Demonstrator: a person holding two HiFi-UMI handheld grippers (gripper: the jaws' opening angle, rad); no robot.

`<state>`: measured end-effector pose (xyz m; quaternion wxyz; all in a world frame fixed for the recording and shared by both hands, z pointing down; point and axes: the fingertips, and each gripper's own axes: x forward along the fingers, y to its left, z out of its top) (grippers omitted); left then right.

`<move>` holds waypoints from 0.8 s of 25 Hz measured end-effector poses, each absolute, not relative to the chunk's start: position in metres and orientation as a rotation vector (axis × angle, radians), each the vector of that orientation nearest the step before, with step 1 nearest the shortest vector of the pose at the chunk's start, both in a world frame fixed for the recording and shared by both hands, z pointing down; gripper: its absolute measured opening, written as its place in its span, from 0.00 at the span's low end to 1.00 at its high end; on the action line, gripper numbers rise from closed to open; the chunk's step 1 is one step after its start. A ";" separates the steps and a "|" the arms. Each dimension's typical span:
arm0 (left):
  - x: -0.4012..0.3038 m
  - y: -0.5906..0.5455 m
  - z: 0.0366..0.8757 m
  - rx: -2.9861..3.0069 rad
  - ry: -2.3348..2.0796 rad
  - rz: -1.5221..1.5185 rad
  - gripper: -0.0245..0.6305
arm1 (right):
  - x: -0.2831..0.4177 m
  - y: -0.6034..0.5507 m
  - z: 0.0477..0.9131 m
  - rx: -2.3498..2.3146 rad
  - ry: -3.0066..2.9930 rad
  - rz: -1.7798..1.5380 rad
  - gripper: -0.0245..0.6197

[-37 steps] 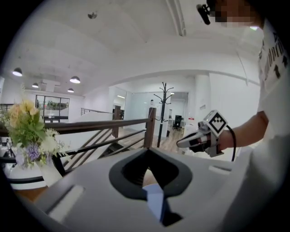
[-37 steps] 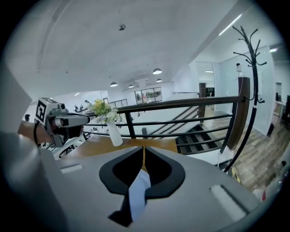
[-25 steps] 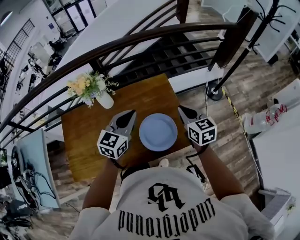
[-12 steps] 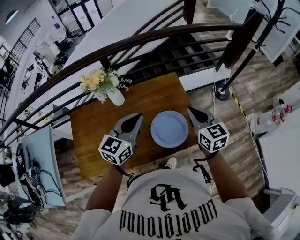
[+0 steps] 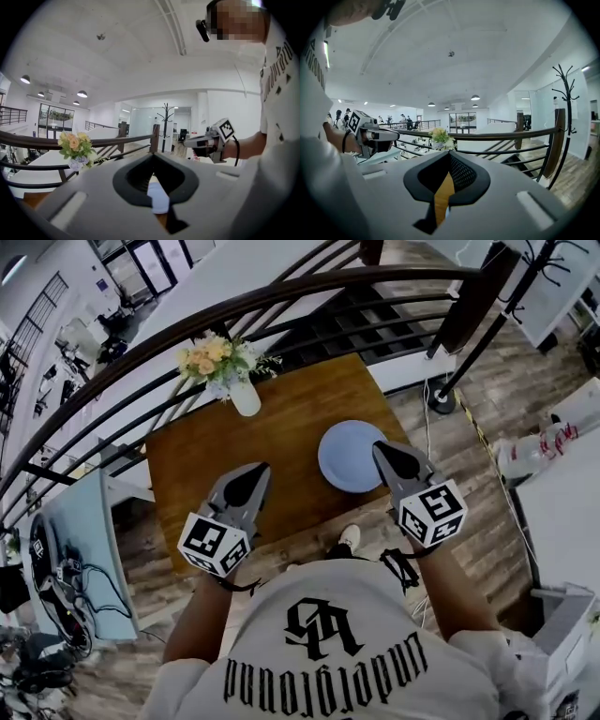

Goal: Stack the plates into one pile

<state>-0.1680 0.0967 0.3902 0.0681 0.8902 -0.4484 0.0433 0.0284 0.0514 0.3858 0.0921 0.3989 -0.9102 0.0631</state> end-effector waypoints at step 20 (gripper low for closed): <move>-0.226 0.252 0.381 2.811 -1.243 0.079 0.11 | -0.048 0.230 0.383 1.261 -2.675 0.117 0.04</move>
